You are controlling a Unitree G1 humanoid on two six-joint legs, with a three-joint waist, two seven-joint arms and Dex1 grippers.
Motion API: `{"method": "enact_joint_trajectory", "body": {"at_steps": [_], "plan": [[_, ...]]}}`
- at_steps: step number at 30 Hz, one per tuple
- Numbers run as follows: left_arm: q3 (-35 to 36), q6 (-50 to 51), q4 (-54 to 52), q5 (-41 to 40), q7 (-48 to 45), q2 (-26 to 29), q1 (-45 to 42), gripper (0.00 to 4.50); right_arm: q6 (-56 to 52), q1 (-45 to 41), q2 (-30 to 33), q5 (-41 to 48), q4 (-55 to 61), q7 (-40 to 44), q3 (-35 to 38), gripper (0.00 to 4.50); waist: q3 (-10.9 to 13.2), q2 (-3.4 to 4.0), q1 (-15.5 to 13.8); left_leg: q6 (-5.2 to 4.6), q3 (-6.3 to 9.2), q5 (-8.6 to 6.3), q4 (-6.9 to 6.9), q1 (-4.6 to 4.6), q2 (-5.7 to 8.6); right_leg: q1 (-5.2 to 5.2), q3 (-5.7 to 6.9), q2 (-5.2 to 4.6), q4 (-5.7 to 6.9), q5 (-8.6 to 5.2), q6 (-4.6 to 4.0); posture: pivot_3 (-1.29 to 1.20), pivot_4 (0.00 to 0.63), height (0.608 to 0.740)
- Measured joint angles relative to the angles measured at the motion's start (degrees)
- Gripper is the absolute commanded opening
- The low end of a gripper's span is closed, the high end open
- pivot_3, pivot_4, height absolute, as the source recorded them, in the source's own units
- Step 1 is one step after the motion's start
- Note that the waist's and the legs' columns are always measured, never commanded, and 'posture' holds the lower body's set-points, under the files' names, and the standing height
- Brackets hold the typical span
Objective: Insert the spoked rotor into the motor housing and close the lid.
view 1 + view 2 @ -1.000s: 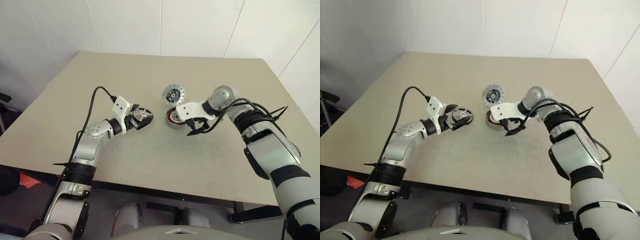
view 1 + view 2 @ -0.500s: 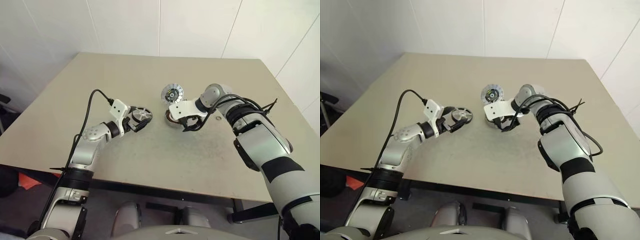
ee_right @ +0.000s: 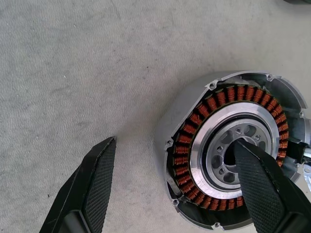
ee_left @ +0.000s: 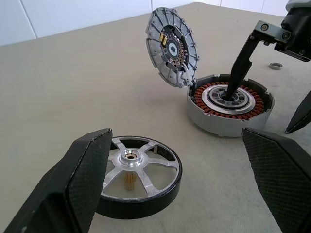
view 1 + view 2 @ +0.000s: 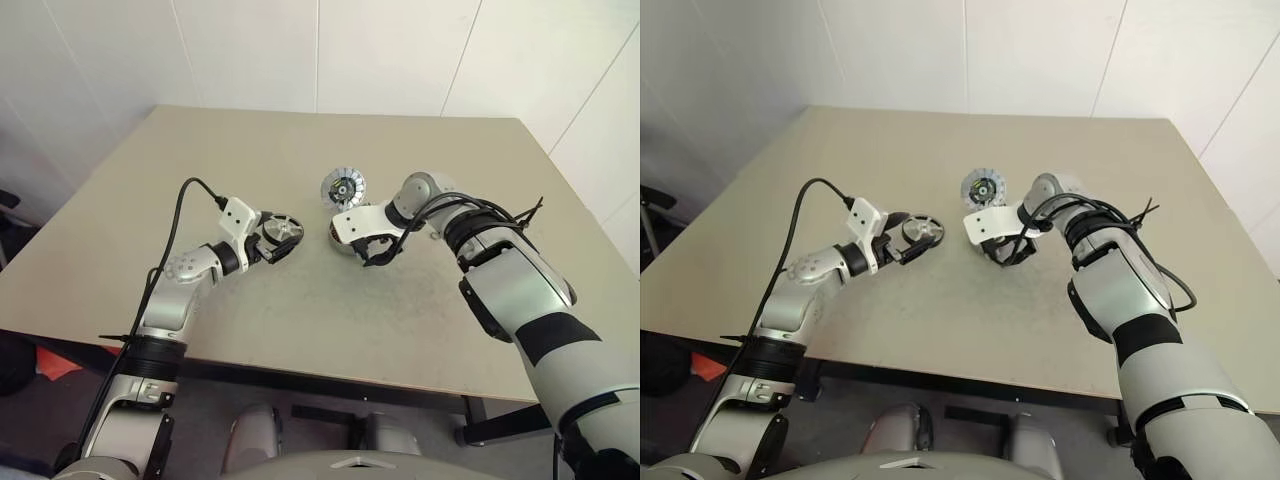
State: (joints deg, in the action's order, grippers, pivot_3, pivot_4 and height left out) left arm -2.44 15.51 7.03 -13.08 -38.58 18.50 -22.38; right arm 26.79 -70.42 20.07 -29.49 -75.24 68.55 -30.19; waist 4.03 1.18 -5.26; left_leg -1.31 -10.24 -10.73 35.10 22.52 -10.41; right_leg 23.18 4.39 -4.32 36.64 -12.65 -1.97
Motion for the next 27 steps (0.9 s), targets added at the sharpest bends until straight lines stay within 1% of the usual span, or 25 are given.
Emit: {"method": "enact_joint_trajectory", "body": {"at_steps": [2,7,8,18,23,27], "plan": [[0.00,0.00,0.00,0.00,0.02,0.00,0.00,4.50,-0.05,0.00,-0.12,-0.22,-0.13,-0.05,-0.01,3.72,0.00,0.00,0.01,0.02,0.00,0.02,0.00,-0.04,-0.01,0.00,0.00,0.00,0.03,0.00,0.00,0.00,0.000,0.740],[0.00,0.01,-0.02,0.01,0.04,0.02,0.03,4.50,-0.30,-0.53,-0.10,-0.66,-0.31,-0.15,0.19,2.06,0.00,0.01,-0.02,0.04,0.00,0.02,-0.01,-0.04,-0.02,0.00,-0.01,0.01,0.05,-0.02,-0.03,0.00,0.000,0.740],[0.00,0.01,-0.02,0.01,0.05,0.05,0.05,4.50,-0.26,-0.58,-0.10,-0.83,-0.31,-0.15,0.18,2.00,0.00,0.00,-0.04,0.03,0.00,0.01,-0.01,-0.04,-0.02,-0.01,-0.01,0.02,0.04,-0.03,-0.05,0.00,0.000,0.740],[-0.09,0.02,-0.02,0.02,0.04,-0.06,0.07,4.50,0.00,-0.55,0.22,-0.79,-0.45,-0.65,0.54,2.00,0.03,0.02,-0.01,0.05,-0.01,0.03,-0.01,0.00,-0.03,0.02,-0.01,0.02,0.05,-0.03,-0.05,0.00,0.000,0.740],[-0.11,0.05,-0.02,0.02,0.10,-0.21,0.29,4.50,0.50,0.17,3.38,0.85,-0.18,2.94,2.52,2.00,0.04,0.02,-0.21,-0.02,-0.01,-0.01,0.01,0.20,-0.01,0.14,0.00,0.01,0.04,-0.04,-0.07,0.00,0.000,0.740],[-0.13,0.06,-0.02,0.03,0.18,-0.38,0.46,4.50,1.10,2.82,7.15,3.93,2.92,8.39,5.03,2.00,0.04,0.01,-0.21,-0.09,-0.01,-0.05,0.04,0.25,-0.01,0.17,0.01,0.01,0.03,-0.06,-0.11,0.00,0.000,0.740]]}}
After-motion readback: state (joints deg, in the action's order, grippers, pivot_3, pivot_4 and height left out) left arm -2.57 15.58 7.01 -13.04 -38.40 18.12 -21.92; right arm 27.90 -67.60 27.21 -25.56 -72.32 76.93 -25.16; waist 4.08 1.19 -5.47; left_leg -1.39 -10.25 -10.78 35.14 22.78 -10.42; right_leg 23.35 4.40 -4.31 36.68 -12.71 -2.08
